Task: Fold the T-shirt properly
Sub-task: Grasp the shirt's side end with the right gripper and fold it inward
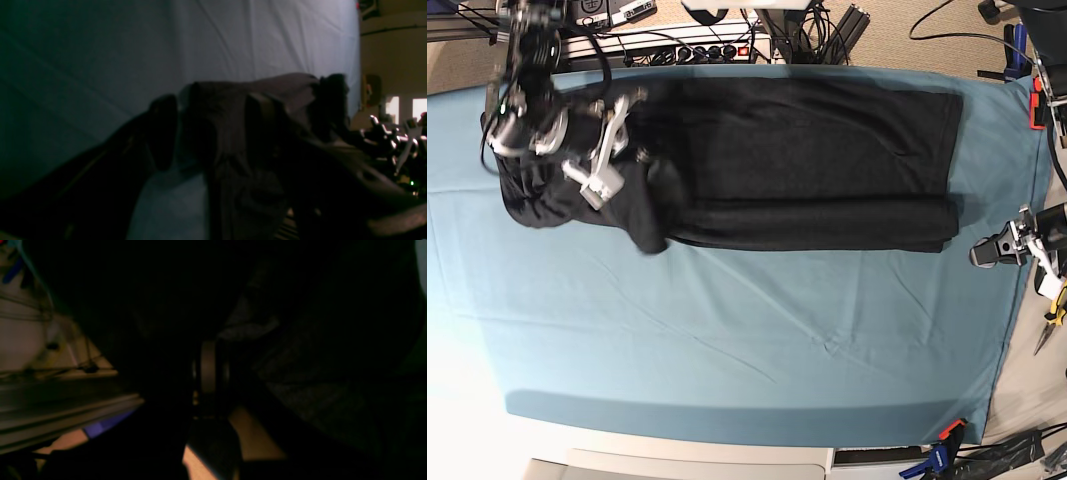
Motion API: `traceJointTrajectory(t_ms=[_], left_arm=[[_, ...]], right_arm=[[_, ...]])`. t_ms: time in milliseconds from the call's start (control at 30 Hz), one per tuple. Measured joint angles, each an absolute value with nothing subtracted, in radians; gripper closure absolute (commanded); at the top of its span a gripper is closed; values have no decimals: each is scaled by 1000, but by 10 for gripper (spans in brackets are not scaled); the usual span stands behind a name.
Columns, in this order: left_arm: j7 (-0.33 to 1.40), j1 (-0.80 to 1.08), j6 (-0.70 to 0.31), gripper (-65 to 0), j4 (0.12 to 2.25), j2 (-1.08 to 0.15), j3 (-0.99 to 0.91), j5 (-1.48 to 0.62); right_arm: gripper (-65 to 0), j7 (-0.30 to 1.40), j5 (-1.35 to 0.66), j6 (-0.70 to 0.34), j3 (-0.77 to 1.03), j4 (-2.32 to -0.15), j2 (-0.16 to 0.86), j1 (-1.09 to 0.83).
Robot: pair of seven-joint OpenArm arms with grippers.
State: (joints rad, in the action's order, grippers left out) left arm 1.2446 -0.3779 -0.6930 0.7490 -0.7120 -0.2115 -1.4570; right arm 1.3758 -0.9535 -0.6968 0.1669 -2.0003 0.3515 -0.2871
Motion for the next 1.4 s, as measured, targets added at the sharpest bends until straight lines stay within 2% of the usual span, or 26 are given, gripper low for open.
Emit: traceJointTrajectory(t_ms=[333,367,433,467,500,667,767,1000,1167,1400], left_arm=[[1244,-378,-693,-336,749,-710,-212,-1456],[1244,-378,-693,-336,749,-709,-212,-1456],[1244,-378,-693,-336,749,-709,-212,-1456],[1244,-378,-693,-336,749,-709,-217,-1456],[1245,-378,-693,-336,749,-707,-233,-1456],[1264,-385,-693,-336,749,-722,-384,-1456],[1268,-389,-693,-336,749,-776,-441,-1456],[1262,-323,-693,-336,751,-882,-452,-1460],[1265,-176,-667,-336,751,-858,-451,-1457],[1289,-71,-641,-336,748,-780,-448,-1463]], right_arm=[[0,1352,-698,-697,167,-2011,351,-321],[-53,1348,-686,-697,167,-2011,351,-321],[-204,1328,-661,-698,167,-2011,351,-321],[-256,1305,-633,-698,167,-2011,351,-321],[-276,1274,-597,-698,167,-2011,351,-321],[-276,1158,-491,-683,218,-2011,331,-321],[-276,1116,-467,-580,311,-2011,275,-318],[-276,1061,-461,-511,537,-2011,138,-273],[-276,1041,-462,-497,647,-2011,81,-241],[-276,1021,-469,-505,668,-2009,79,-236]])
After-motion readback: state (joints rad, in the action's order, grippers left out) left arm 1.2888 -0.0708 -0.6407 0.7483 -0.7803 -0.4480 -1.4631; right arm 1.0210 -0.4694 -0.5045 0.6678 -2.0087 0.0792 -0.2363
